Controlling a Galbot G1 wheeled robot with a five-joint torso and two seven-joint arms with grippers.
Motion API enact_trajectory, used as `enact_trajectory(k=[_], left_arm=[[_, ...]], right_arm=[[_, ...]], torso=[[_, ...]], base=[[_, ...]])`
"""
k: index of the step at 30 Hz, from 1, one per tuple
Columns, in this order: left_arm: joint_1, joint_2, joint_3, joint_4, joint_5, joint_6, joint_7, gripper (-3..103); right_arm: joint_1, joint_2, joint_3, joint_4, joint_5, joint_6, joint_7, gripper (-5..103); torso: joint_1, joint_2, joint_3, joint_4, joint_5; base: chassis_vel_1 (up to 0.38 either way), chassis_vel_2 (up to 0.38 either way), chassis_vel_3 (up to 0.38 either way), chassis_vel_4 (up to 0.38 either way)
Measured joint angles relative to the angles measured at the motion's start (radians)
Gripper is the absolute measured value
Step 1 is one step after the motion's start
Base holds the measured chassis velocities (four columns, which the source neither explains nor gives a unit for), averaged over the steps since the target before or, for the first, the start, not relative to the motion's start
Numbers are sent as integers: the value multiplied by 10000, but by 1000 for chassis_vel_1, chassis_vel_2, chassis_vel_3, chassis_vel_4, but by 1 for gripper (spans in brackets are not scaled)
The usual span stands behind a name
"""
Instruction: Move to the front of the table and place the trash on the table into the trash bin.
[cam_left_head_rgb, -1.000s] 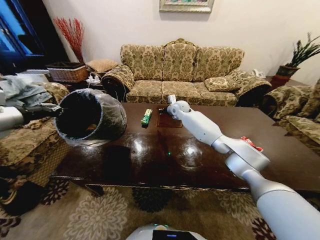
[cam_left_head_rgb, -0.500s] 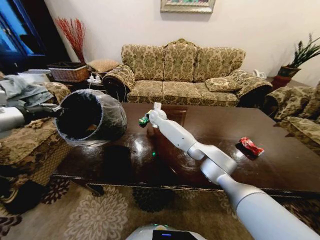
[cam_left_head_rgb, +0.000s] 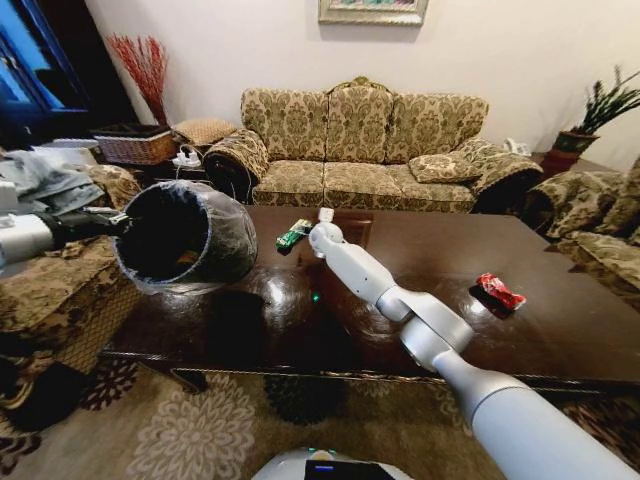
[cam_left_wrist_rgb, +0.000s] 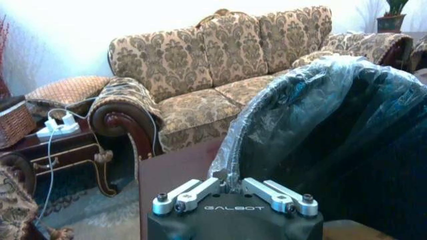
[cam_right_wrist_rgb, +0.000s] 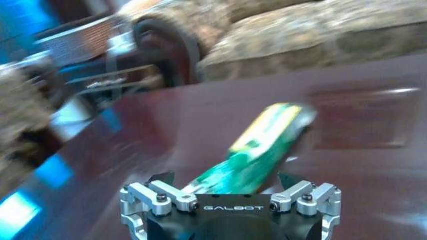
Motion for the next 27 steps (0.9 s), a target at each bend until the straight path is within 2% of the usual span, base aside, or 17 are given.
enact_trajectory(k=[4, 6, 9, 12, 13, 16, 21, 27], left_arm=[[-5, -3, -8, -35, 32, 24, -8, 0], [-13, -3, -9, -73, 33, 54, -40, 0], [-24, -13, -26, -144, 29, 105, -43, 0], [-22, -86, -63, -181, 29, 141, -56, 0], [-22, -86, -63, -181, 29, 141, -56, 0], [4, -174, -100, -187, 47, 155, -58, 0], [8, -201, -131, -176, 61, 164, -41, 0], [-16, -193, -128, -136, 73, 166, -35, 0]], right_arm=[[-106, -3, -30, -215, -176, -72, 80, 100], [-129, -13, 183, -523, -356, -67, 74, 100], [-123, -16, 238, -773, -615, -72, -354, 100], [-51, -18, 271, -1045, -754, -124, -1107, 100], [-51, -18, 271, -1045, -754, -124, -1107, 100], [-45, -17, 178, -1121, -1079, -243, -2252, 100], [-47, -17, -59, -1100, -1582, -303, -3213, 100], [9, -15, -117, -1253, -1840, -361, -3223, 100]], torso=[[0, 0, 0, 3, -3], [0, 0, 0, -8, -4], [1, 0, 0, -13, -2], [1, 0, 0, -5, -2], [1, 0, 0, -5, -2], [1, 0, 0, 0, -3], [1, 0, 0, -5, -2], [0, 0, 0, -2, -3]], base=[[0, 0, 0, 0], [0, 0, 0, 0], [0, 0, 0, 0], [0, 0, 0, 0], [0, 0, 0, 0], [0, 0, 0, 0], [0, 0, 0, 0], [0, 0, 0, 0]])
